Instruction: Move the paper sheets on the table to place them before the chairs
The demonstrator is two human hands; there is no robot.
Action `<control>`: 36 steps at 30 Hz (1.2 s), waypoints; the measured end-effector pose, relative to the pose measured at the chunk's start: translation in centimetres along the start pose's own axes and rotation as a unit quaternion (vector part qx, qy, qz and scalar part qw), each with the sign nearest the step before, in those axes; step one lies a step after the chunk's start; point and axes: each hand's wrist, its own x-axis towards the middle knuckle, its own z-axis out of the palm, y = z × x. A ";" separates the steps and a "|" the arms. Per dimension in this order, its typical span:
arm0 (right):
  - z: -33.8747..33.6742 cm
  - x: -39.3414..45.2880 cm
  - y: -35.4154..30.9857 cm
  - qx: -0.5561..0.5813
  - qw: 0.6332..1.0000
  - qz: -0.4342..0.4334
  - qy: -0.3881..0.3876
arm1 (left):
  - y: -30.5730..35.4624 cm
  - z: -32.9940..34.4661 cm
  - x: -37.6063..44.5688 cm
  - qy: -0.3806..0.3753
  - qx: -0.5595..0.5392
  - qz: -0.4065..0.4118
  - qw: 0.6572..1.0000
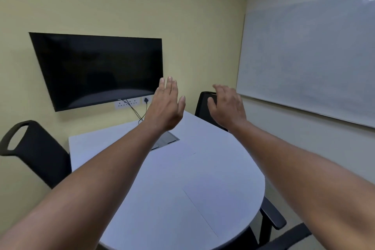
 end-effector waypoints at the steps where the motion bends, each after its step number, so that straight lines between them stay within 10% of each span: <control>1: -0.9 -0.4 0.2 -0.001 1.000 -0.006 0.001 | 0.7 -0.3 -0.9 0.003 0.001 -0.004 1.000; 18: -14.4 -6.5 5.8 0.023 0.997 -0.068 -0.009 | 15.1 -5.0 -6.6 0.028 0.050 -0.029 0.998; 36: -13.3 -1.5 26.6 0.051 0.989 -0.130 -0.041 | 29.0 7.4 2.2 0.078 0.011 -0.103 0.992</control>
